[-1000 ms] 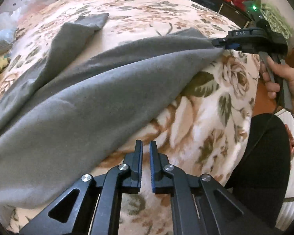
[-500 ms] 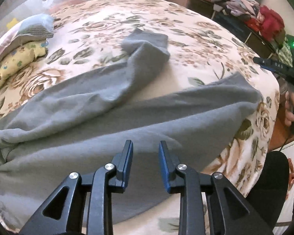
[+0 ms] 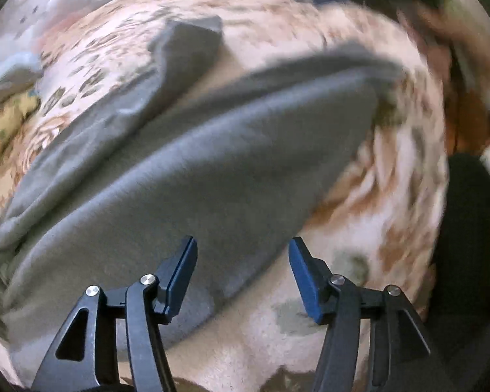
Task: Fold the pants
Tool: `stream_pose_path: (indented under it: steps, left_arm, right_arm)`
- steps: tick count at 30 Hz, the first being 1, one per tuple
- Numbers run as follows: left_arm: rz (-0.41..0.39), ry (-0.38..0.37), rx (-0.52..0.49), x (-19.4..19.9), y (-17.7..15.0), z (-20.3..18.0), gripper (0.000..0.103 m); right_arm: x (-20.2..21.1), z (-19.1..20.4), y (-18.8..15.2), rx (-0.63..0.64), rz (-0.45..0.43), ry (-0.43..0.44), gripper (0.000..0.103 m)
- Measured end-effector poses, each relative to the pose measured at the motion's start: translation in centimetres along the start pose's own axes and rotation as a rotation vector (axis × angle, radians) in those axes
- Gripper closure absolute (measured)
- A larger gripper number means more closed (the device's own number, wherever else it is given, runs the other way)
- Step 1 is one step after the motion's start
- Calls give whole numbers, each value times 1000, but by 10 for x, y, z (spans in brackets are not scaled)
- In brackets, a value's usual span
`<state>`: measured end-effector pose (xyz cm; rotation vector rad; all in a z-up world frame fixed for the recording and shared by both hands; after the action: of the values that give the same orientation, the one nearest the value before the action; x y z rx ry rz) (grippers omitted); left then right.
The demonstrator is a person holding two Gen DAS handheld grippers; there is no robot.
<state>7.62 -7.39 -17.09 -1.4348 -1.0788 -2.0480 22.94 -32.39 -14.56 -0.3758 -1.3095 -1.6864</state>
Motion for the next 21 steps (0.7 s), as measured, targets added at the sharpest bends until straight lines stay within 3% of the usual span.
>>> stream_pose_path:
  steps: [2, 3, 4, 6, 12, 16, 17, 19, 20, 21]
  left_arm:
    - [22, 59, -46, -13, -4, -4, 43]
    - [30, 36, -32, -17, -4, -3, 50]
    - [35, -3, -9, -18, -3, -3, 71]
    - [35, -64, 19, -13, 2, 1, 95]
    - [-29, -185, 104, 11, 32, 36, 89]
    - [-82, -184, 189, 14, 58, 86, 77]
    - [-84, -196, 210, 13, 64, 99, 73]
    - [-62, -275, 228, 11, 72, 113, 45]
    - [-70, -292, 225, 11, 77, 122, 45]
    - [-86, -252, 215, 9, 83, 131, 45]
  right_arm:
    - [-8, 5, 2, -13, 2, 11, 44]
    - [-10, 7, 4, -29, -1, 32, 44]
    - [-13, 9, 7, -47, -9, 53, 44]
    - [-19, 11, 19, -62, -24, 67, 44]
    - [-54, 18, 66, -42, -37, 71, 44]
    - [-93, 11, 102, -33, -2, 56, 44]
    - [-103, 8, 109, -36, 8, 46, 44]
    - [-127, -5, 124, -46, 38, 12, 44]
    - [-136, -10, 130, -53, 48, 0, 44]
    - [-146, -15, 136, -59, 59, -6, 44]
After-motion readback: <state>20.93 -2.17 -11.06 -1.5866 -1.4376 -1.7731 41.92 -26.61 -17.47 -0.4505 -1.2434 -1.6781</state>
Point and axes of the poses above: each gripper's, at about its wrist camera, not at the fingertips, and x roughly against the way its jaws point, z to its left, y to its top, the point moved 7 cm from there along -x, roughly the way its jaws point, and after that the axes turned 9 degrees about y, right-handed, at the moved point
